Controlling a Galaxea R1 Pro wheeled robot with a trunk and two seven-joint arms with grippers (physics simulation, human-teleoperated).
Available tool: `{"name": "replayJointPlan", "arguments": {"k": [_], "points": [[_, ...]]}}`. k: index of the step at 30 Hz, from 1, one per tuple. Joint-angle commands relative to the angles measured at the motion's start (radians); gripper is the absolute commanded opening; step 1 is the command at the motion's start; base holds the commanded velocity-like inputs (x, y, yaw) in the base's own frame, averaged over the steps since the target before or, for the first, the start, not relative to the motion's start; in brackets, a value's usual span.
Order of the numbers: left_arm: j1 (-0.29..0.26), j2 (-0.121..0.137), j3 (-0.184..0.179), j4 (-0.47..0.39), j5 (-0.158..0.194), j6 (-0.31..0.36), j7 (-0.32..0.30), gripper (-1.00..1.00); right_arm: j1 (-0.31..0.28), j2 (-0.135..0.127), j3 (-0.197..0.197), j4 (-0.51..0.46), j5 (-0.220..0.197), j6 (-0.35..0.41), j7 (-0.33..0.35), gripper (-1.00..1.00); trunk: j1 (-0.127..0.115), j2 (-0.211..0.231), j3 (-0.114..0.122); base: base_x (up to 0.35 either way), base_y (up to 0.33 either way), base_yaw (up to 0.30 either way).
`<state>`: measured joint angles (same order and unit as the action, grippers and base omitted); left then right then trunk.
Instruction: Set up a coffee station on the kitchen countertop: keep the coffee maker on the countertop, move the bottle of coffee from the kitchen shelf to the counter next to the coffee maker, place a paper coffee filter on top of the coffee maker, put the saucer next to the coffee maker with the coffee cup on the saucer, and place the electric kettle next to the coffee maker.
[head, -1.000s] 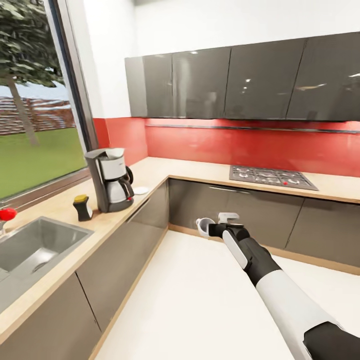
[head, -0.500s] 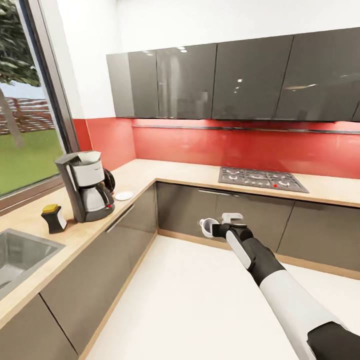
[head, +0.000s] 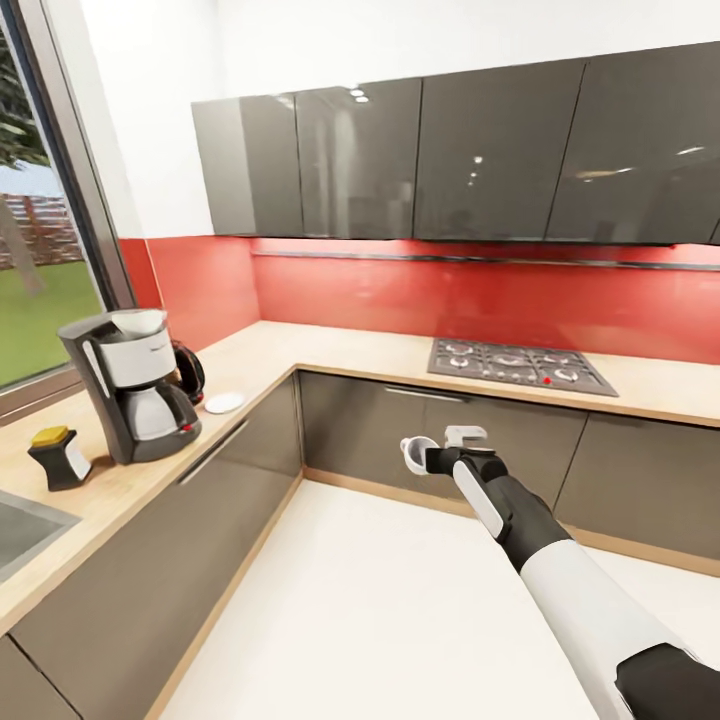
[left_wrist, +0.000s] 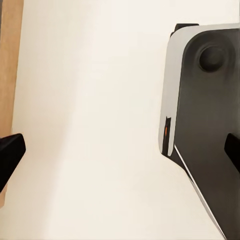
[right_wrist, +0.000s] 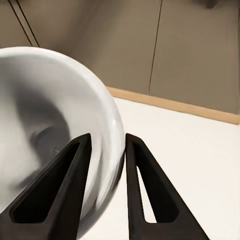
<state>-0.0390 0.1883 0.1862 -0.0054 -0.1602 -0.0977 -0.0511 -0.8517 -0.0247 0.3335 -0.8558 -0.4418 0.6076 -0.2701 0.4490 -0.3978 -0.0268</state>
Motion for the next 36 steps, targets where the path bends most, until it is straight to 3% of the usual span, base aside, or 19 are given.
{"name": "replayJointPlan", "arguments": {"k": [1, 36], "points": [[-0.001, 0.001, 0.009, 0.001, -0.010, -0.004, -0.003, 1.00, -0.001, -0.001, 0.004, -0.002, -0.012, 0.001, -0.007, -1.00, 0.001, -0.002, -0.002, 0.246, -0.176, 0.000], [-0.001, 0.001, 0.010, 0.001, -0.010, -0.005, -0.003, 1.00, -0.001, -0.001, 0.002, -0.005, -0.014, 0.001, -0.008, -1.00, 0.001, -0.002, -0.002, 0.298, -0.105, 0.000]]}}
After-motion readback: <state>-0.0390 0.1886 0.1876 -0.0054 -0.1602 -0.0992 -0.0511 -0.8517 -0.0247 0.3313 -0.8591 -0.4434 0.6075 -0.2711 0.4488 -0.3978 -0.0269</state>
